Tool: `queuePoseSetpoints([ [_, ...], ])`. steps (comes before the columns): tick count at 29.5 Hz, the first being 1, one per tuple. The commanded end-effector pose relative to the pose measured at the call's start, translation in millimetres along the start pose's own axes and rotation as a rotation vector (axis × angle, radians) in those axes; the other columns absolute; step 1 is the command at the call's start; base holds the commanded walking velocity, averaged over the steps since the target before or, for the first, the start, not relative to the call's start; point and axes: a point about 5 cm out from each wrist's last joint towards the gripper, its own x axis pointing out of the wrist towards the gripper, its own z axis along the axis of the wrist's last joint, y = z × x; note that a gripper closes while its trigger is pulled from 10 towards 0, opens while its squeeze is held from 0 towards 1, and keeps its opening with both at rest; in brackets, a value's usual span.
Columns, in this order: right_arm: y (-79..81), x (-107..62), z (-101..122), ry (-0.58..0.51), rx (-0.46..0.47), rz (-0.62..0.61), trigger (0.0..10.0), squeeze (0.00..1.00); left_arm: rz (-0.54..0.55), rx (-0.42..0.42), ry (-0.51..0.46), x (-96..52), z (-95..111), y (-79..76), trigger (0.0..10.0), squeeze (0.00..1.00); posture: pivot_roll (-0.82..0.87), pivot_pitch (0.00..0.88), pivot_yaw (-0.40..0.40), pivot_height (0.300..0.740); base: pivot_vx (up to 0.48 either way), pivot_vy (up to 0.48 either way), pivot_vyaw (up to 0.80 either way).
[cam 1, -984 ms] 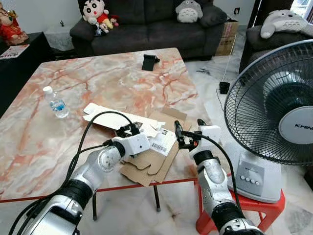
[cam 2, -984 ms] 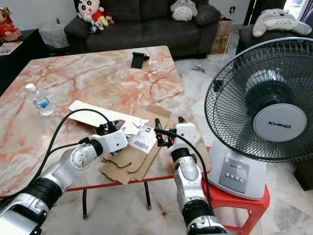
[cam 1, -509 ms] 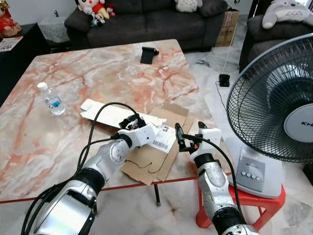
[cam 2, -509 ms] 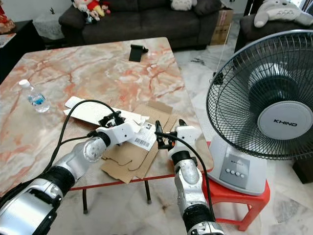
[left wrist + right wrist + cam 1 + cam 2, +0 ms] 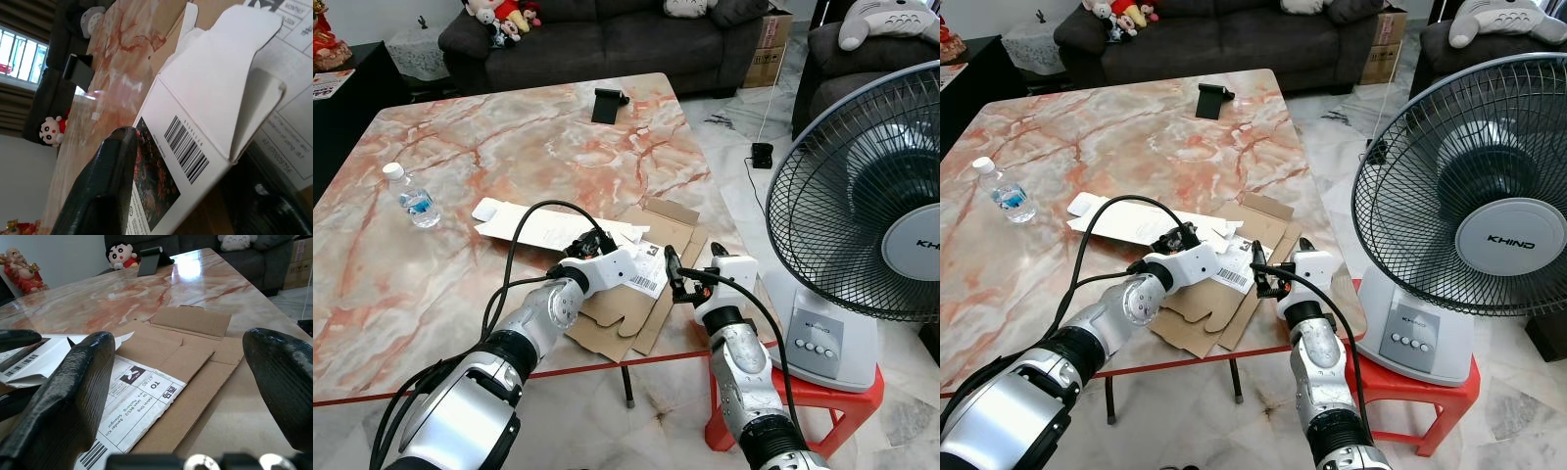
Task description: Picking trash to rubbish bin
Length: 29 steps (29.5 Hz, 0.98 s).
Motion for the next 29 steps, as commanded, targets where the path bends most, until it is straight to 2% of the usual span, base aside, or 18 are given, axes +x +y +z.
queuePoseSetpoints([
  [1, 5.0, 3.6, 4, -0.011, 0.001, 0.014, 10.0, 0.0, -0.016, 0.018, 0.036, -7.2, -13, -7.2, 0.0, 0.0, 0.0, 0.09, 0.092, 0.74, 0.0, 0.0, 0.0],
  [4, 1.8, 3.6, 4, -0.013, -0.001, 0.006, 10.0, 0.0, -0.006, 0.022, 0.054, -13.2, -20, -14.5, 0.0, 0.0, 0.0, 0.078, 0.097, 0.74, 0.0, 0.0, 0.0],
  [8, -0.5, 5.6, 5, -0.011, -0.003, -0.001, 10.0, 0.0, 0.054, 0.03, 0.071, -18.7, -29, -9.3, 0.0, 0.0, 0.01, 0.056, 0.104, 0.74, 0.0, 0.0, 0.0],
  [13, 1.7, 11.3, 7, -0.014, 0.001, 0.0, 10.0, 0.0, 0.15, 0.066, 0.077, -24.6, -39, 5.8, 0.0, 0.0, 0.02, 0.015, 0.113, 0.74, 0.0, 0.0, 0.0],
  [17, 3.7, 14.9, 11, -0.033, 0.01, -0.003, 10.0, 0.0, 0.231, 0.127, 0.034, -26.1, -37, 23.6, 0.0, 0.0, 0.02, 0.0, 0.127, 0.74, 0.0, 0.0, 0.0],
  [19, 4.2, 17.1, 12, -0.036, 0.012, -0.005, 10.0, 0.0, 0.296, 0.162, 0.015, -28.1, -35, 37.8, 0.0, 0.0, 0.02, 0.0, 0.131, 0.74, 0.0, 0.0, 0.0],
  [20, 4.2, 17.4, 12, -0.036, 0.012, -0.005, 10.0, 0.0, 0.302, 0.162, 0.014, -28.5, -35, 39.6, 1.8, 0.0, 0.02, 0.0, 0.133, 0.74, 0.0, 0.0, 0.0],
  [21, 4.2, 17.9, 12, -0.037, 0.013, -0.005, 10.0, 0.0, 0.299, 0.134, 0.012, -30.1, -35, 41.2, 10.0, 0.0, 0.02, 0.0, 0.136, 0.74, 0.0, 0.0, 0.0],
  [26, 4.5, 18.1, 12, -0.039, 0.014, -0.004, 10.0, 0.0, 0.285, 0.077, 0.018, -32.4, -36, 40.4, 10.0, 0.0, 0.02, 0.0, 0.136, 0.74, 0.0, 0.0, 0.0],
  [27, 5.9, 17.5, 10, -0.037, 0.016, 0.0, 10.0, 0.0, 0.337, -0.271, 0.038, -40.1, -38, 44.0, 10.0, 0.0, 0.03, 0.0, 0.144, 0.74, 0.0, 0.0, 0.0],
  [28, 5.9, 17.5, 10, -0.037, 0.016, 0.0, 10.0, 0.0, 0.337, -0.271, 0.038, -40.1, -38, 44.0, 10.0, 0.0, 0.03, 0.0, 0.144, 0.74, 0.0, 0.0, 0.0],
  [29, 6.3, 16.7, 9, -0.037, 0.018, 0.002, 10.0, 0.0, 0.385, -0.469, 0.034, -48.9, -43, 49.0, 10.0, 0.0, 0.03, 0.0, 0.146, 0.74, 0.0, 0.0, 0.0],
])
